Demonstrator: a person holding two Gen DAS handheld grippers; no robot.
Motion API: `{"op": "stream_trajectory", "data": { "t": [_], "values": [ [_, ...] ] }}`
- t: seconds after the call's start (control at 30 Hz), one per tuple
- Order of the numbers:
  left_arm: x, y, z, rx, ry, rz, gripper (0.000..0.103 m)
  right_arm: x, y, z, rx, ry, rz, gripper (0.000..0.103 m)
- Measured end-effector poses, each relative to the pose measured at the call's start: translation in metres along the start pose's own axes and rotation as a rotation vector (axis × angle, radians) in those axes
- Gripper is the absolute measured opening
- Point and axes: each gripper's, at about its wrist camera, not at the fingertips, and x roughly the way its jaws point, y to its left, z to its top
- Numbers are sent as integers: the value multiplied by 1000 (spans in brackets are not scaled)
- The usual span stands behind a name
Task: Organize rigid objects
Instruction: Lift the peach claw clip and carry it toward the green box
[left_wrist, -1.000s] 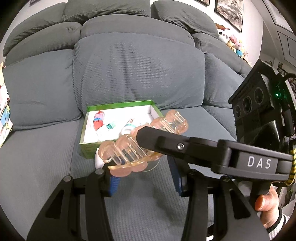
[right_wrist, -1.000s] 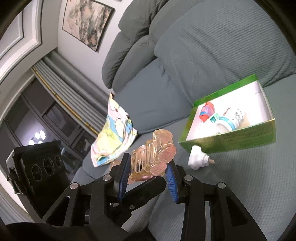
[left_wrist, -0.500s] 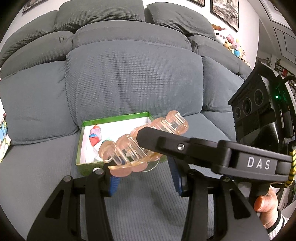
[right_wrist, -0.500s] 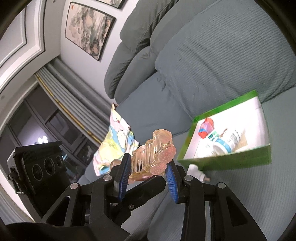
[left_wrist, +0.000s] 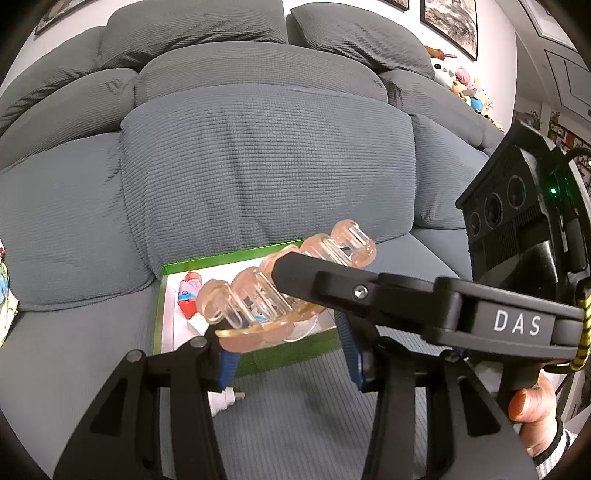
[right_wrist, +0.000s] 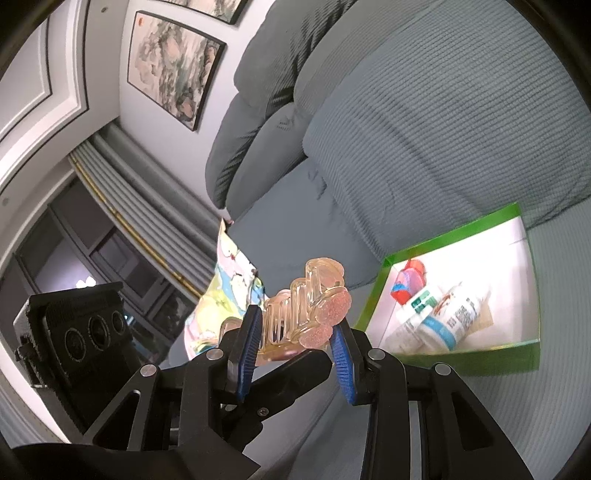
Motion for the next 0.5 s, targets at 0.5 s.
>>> {"op": "stream_trajectory", "data": {
  "t": [0.5],
  "values": [
    [55,15,7,-38,71,-36,45,28,-44,17,58,24,-36,40]
  ]
}}
